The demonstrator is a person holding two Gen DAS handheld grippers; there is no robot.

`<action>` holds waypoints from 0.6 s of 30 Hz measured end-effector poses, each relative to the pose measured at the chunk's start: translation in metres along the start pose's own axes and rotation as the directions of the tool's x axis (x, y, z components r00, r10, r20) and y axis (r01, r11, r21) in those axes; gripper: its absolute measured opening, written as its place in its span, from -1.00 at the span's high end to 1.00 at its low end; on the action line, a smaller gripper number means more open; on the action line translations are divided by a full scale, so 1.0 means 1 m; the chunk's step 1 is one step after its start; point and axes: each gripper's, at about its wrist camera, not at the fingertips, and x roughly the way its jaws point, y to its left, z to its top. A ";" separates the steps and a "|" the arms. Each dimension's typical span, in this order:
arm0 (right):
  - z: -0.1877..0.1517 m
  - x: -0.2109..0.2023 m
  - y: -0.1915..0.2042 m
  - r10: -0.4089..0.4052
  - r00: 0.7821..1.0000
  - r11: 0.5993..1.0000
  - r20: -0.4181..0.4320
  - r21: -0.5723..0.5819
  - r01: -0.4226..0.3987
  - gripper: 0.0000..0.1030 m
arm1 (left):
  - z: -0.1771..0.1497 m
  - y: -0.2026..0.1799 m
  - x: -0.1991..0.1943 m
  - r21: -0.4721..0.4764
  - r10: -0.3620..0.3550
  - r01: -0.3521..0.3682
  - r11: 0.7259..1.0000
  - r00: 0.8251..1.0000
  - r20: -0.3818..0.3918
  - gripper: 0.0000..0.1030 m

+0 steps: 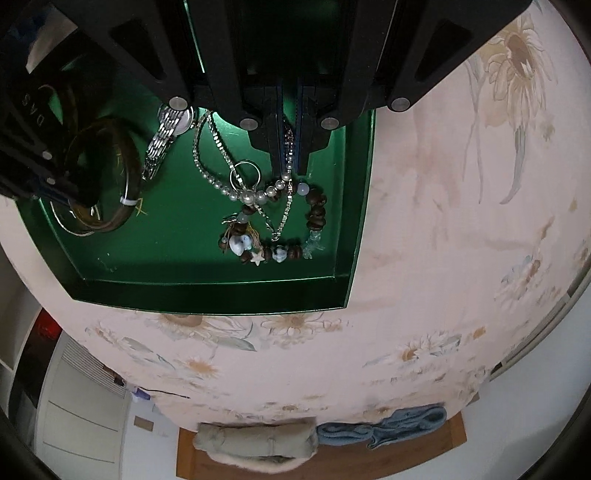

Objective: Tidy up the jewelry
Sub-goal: 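Carry the necklace and amber bangle into the green tray with both tools, then open both tools to release the items and withdraw from the tray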

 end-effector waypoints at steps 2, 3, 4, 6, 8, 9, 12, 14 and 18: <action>0.000 0.002 0.000 -0.006 1.000 1.000 -0.010 -0.009 0.006 0.83 | -0.001 -0.001 -0.001 0.007 0.004 -0.004 1.000 1.000 0.001 0.90; 0.000 0.002 0.000 -0.009 1.000 1.000 -0.015 -0.011 0.009 0.82 | -0.001 -0.001 -0.002 0.005 0.004 -0.004 1.000 1.000 0.004 0.90; 0.000 0.002 -0.001 -0.009 1.000 1.000 -0.014 -0.012 0.009 0.80 | -0.002 0.000 -0.002 0.001 0.004 -0.004 1.000 1.000 0.006 0.87; 0.000 0.001 -0.001 -0.012 1.000 1.000 -0.015 -0.014 0.012 0.78 | -0.003 0.003 -0.003 -0.009 -0.002 0.002 1.000 1.000 0.009 0.75; 0.000 0.000 -0.001 -0.016 1.000 1.000 -0.019 -0.015 0.015 0.77 | -0.005 0.006 -0.005 -0.019 -0.031 0.031 0.999 0.999 0.010 0.55; 0.000 -0.001 -0.002 -0.012 1.000 1.000 -0.018 -0.007 0.011 0.76 | -0.006 0.007 -0.008 -0.022 -0.042 0.042 0.999 0.999 0.018 0.45; -0.001 -0.009 -0.007 -0.001 1.000 1.000 -0.002 0.013 0.001 0.65 | -0.009 0.007 -0.020 -0.013 -0.057 0.057 0.998 0.997 0.043 0.20; -0.002 -0.018 -0.011 0.018 1.000 0.999 0.016 0.030 -0.018 0.47 | -0.010 0.006 -0.030 -0.005 -0.056 0.056 0.998 0.997 0.060 0.00; -0.005 -0.041 -0.016 0.027 0.998 0.998 0.050 0.061 -0.030 0.42 | -0.015 0.008 -0.058 -0.014 -0.076 0.078 0.997 0.992 0.099 -0.08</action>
